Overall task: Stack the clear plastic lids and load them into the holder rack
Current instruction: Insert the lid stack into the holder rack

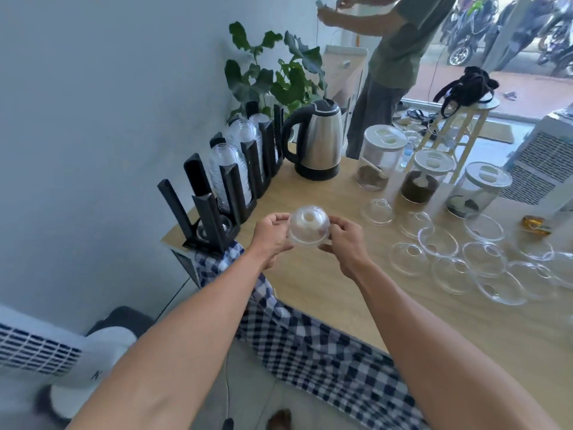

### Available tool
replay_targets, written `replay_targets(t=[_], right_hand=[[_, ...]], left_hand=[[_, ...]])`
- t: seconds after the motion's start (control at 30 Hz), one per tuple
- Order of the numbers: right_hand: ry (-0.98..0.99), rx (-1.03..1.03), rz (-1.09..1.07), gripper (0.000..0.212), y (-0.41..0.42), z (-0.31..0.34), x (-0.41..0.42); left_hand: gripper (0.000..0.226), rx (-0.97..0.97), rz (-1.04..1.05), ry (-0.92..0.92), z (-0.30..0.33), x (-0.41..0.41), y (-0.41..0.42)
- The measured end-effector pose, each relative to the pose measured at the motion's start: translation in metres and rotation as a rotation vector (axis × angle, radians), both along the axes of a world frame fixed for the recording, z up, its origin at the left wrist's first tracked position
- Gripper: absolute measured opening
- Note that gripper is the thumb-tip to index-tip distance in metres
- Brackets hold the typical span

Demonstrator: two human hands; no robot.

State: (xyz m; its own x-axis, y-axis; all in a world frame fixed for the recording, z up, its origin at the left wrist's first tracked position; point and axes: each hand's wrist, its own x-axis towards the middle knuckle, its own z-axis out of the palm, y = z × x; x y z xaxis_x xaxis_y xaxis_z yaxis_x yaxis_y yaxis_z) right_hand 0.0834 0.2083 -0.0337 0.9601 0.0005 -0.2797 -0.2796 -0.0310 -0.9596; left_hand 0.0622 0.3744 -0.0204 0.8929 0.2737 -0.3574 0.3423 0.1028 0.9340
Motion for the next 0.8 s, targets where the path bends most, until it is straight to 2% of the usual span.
replay_targets(t=[0.17,0.33,0.47,0.57,0.7,0.8], right_hand=[[-0.097,0.054,0.095,0.033,0.038,0.037,-0.001],[-0.171,0.088,0.151,0.031,0.082,0.083,0.004],[-0.146,0.124,0.167,0.020,0.124,0.121,0.009],[-0.083,0.120,0.167,0.023,0.157,0.137,0.014],[-0.044,0.104,0.127,0.011,0.196,0.139,0.019],[-0.021,0.087,0.059,0.020,0.217,0.131,0.022]], left_hand=[[0.004,0.168,0.050,-0.134,0.050,-0.011,0.036],[0.011,0.318,0.074,-0.209,0.099,-0.016,0.088],[0.009,0.284,0.077,-0.168,0.137,-0.014,0.144],[0.014,0.295,0.031,-0.123,0.158,-0.010,0.183],[0.006,0.333,-0.047,-0.095,0.166,0.002,0.227],[0.009,0.386,-0.115,-0.067,0.158,0.017,0.251]])
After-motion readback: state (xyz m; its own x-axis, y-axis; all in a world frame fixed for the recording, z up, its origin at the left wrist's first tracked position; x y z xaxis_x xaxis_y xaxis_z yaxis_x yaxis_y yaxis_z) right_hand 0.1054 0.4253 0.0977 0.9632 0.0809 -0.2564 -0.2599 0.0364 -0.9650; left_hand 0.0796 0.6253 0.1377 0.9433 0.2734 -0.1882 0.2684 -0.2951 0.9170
